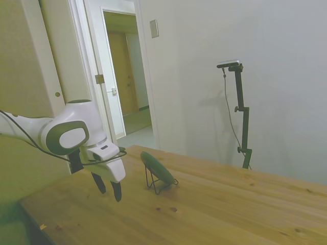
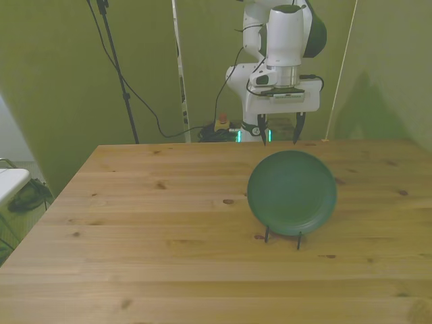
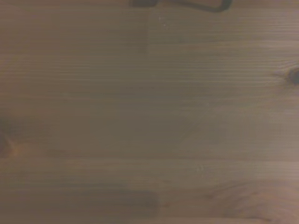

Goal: Unload the plate

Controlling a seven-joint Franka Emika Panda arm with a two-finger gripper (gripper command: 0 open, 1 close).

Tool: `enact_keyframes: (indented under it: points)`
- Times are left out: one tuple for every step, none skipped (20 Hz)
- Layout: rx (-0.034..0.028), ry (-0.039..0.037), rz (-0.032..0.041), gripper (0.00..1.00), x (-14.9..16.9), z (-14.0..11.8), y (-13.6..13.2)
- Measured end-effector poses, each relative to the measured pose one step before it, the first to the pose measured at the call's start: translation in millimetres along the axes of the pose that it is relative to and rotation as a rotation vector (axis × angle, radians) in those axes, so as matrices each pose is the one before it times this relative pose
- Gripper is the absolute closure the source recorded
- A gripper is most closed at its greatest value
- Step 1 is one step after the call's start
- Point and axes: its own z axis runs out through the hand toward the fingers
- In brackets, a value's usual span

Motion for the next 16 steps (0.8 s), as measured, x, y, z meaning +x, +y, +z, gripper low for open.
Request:
enact_keyframes:
  points:
    - [0.00133, -0.00145, 0.00041, 0.00, 0.48, 0.03, 0.17]
    - [0.00957, -0.00883, -0.00076, 0.00, 2.98, -0.28, 2.48]
    - [0.00279, 0.00545, 0.01047, 0.00, 4.68, -2.62, 2.55]
    - [0.00472, 0.01253, 0.01120, 0.00, 6.63, -6.40, 2.05]
    - [0.00616, 0.01159, 0.01451, 0.00, 7.97, -8.48, 2.53]
    - [0.00635, 0.01184, 0.01663, 0.00, 8.85, -11.33, 2.84]
    - [0.00516, 0.01522, 0.01420, 0.00, 10.32, -14.91, 2.75]
    - [0.00431, 0.01672, 0.01193, 0.00, 9.39, -14.44, 2.01]
    - [0.00567, 0.01823, 0.01382, 0.00, 11.03, -14.51, 2.21]
    - [0.00727, 0.01479, 0.01556, 0.00, 10.92, -12.51, 1.52]
    - [0.01138, 0.01184, 0.01877, 0.00, 12.53, -10.98, 0.55]
    - [0.01106, 0.01040, 0.01647, 0.00, 13.69, -9.21, -1.49]
    - [0.01015, 0.00978, 0.01228, 0.00, 13.34, -6.38, -4.47]
    - [0.00778, 0.00761, 0.00734, 0.00, 12.38, -3.56, -7.08]
    - [0.00547, 0.00539, 0.00137, 0.00, 10.78, -1.29, -10.14]
    - [0.00492, 0.00268, -0.00433, 0.00, 8.25, 0.41, -12.31]
